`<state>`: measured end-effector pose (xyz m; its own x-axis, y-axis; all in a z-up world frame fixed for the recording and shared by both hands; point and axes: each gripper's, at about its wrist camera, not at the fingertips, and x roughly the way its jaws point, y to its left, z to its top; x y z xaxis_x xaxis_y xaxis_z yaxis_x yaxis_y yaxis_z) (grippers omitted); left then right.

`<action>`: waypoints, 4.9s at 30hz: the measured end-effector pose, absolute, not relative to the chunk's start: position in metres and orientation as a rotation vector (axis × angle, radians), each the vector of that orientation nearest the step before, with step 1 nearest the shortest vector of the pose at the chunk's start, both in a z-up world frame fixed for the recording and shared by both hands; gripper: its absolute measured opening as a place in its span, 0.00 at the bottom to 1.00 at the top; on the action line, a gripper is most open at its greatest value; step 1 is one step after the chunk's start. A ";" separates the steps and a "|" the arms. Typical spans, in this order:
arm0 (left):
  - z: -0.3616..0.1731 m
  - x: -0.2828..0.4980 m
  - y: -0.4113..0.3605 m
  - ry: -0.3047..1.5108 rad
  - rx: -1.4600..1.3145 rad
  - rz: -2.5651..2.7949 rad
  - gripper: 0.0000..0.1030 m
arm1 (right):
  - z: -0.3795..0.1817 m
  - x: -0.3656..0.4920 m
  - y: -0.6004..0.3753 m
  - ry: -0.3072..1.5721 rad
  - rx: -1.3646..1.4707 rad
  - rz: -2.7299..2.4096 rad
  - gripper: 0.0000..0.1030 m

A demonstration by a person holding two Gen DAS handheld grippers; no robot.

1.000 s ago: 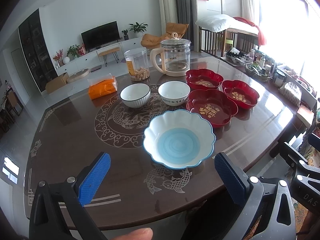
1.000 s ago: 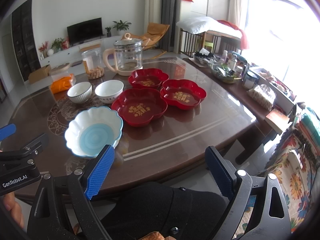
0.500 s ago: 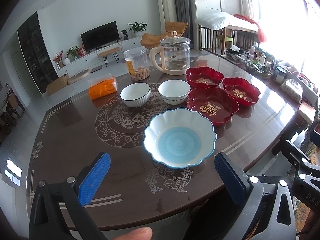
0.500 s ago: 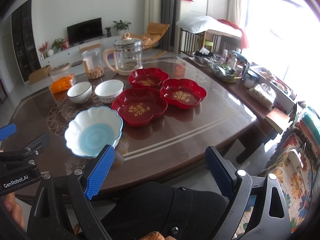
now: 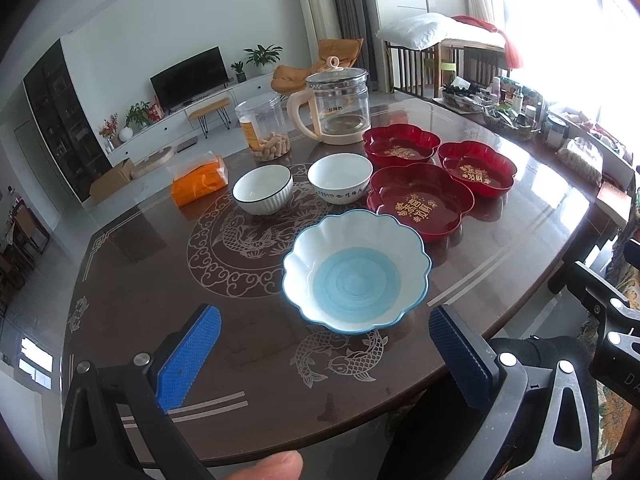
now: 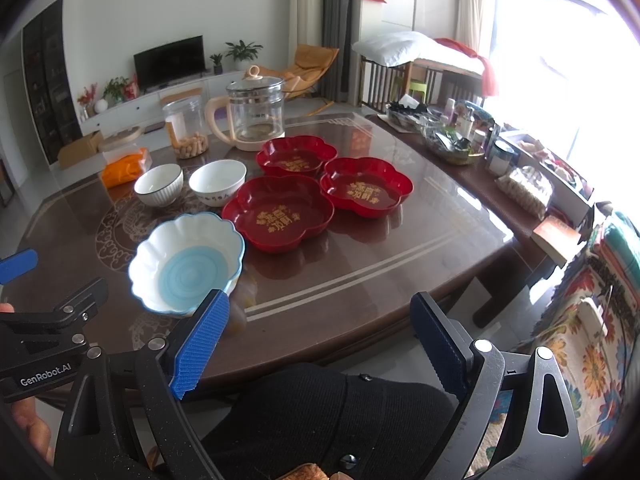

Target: Organize plates and bowls

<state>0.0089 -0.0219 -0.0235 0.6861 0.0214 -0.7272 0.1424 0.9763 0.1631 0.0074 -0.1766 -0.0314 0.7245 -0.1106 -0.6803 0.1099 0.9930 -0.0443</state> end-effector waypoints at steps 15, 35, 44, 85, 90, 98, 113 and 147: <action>-0.023 0.012 -0.025 0.831 0.193 -0.115 1.00 | -0.033 0.009 -0.185 0.765 0.027 -0.125 0.91; -0.017 0.022 -0.019 0.831 0.156 -0.081 1.00 | -0.033 0.012 -0.199 0.767 0.058 -0.128 0.91; -0.021 0.024 -0.018 0.851 0.148 -0.081 1.00 | -0.034 0.012 -0.199 0.763 0.053 -0.128 0.91; -0.046 0.070 -0.011 0.886 0.092 -0.124 1.00 | -0.037 0.038 -0.216 0.585 0.087 -0.026 0.91; -0.049 0.080 0.013 0.880 0.049 -0.081 1.00 | -0.069 0.077 -0.209 0.758 0.088 0.056 0.91; -0.053 0.080 0.059 0.870 -0.012 0.008 1.00 | -0.117 0.104 -0.183 0.897 0.261 0.204 0.91; -0.046 0.081 0.088 0.847 -0.048 0.056 1.00 | -0.152 0.138 -0.107 0.995 0.254 0.281 0.92; -0.091 0.200 -0.050 1.003 0.082 -0.173 1.00 | -0.152 0.232 -0.258 1.016 0.308 0.005 0.88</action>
<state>0.1999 -0.0498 -0.0910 0.5258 -0.1070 -0.8439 0.1824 0.9832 -0.0111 0.2316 -0.2583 -0.1517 0.5308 0.1466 -0.8347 0.1376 0.9569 0.2556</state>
